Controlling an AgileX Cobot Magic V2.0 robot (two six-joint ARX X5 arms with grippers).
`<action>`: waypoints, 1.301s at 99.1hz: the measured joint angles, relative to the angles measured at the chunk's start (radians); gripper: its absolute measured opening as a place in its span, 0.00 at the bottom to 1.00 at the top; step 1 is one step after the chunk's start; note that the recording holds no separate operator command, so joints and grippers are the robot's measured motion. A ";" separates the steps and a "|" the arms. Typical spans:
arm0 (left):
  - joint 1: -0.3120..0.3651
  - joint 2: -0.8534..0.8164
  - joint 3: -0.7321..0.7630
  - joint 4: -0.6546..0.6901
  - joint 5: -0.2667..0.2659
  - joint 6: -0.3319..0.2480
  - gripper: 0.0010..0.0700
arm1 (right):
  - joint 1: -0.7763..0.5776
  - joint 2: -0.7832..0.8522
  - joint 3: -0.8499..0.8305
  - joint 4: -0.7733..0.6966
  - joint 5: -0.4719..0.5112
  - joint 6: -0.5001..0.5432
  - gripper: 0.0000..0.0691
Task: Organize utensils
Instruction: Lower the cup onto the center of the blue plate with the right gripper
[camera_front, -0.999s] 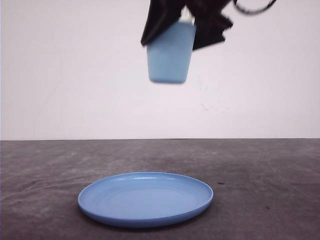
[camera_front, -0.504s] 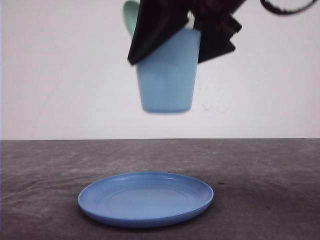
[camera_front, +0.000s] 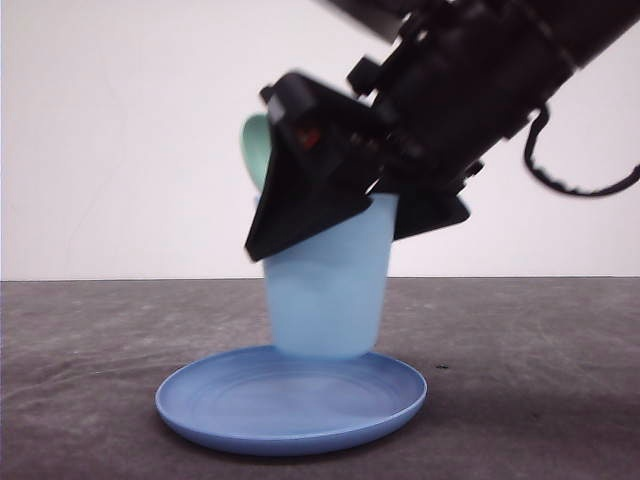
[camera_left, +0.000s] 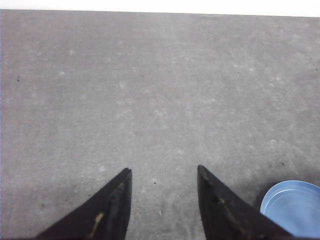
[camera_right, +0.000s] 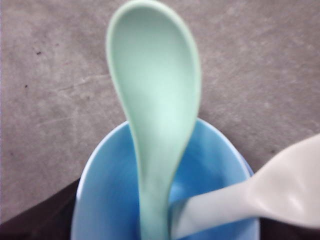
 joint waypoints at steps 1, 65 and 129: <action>0.000 0.000 0.000 0.000 0.000 0.000 0.33 | 0.000 0.005 0.000 0.005 0.000 0.000 0.67; 0.000 0.000 0.000 0.000 0.000 0.000 0.33 | 0.000 0.121 0.000 0.108 -0.002 0.003 0.67; 0.000 0.000 0.000 0.000 0.000 0.000 0.33 | 0.000 0.137 0.000 0.145 -0.002 0.003 0.67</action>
